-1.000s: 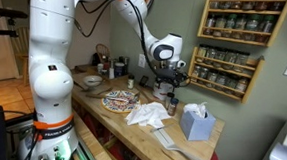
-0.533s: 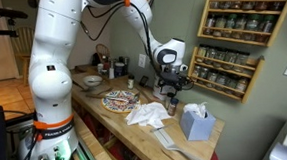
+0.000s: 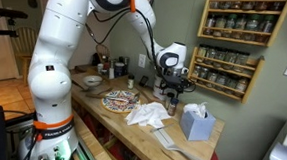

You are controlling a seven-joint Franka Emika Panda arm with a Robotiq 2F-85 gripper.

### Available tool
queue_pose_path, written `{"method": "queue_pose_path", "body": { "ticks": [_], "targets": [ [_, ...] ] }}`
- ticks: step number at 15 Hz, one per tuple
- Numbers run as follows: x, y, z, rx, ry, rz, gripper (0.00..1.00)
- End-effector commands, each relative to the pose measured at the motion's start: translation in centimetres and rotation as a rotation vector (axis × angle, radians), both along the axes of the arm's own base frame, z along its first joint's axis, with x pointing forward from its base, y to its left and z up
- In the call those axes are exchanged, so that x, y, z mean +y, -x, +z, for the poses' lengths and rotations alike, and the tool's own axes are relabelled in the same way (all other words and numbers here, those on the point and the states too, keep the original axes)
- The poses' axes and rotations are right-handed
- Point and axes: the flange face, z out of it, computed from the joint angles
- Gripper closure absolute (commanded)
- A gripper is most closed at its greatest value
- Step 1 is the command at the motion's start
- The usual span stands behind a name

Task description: Pick up the clear spice bottle with a black lid from the table and put it on the right side of the top shelf of the bottom spice rack

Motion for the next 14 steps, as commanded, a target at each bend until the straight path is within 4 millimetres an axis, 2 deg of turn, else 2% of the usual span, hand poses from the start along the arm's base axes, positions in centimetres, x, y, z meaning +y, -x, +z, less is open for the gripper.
{"method": "queue_pose_path", "body": {
  "ticks": [1,3,4,9,11,14],
  "targets": [
    [0.0,-0.9,-0.9,0.007,0.008,0.025,0.03],
    [0.1,-1.1,-1.3,0.018,0.016,0.035,0.28],
    [0.1,-1.2,-1.6,0.03,0.032,0.043,0.29],
    [-0.1,-1.1,-2.1,0.064,0.081,0.079,0.69],
    [-0.3,-1.0,-1.2,0.056,0.07,0.08,0.71],
    [-1.1,0.3,2.0,0.025,0.01,0.044,0.71]
  ]
}}
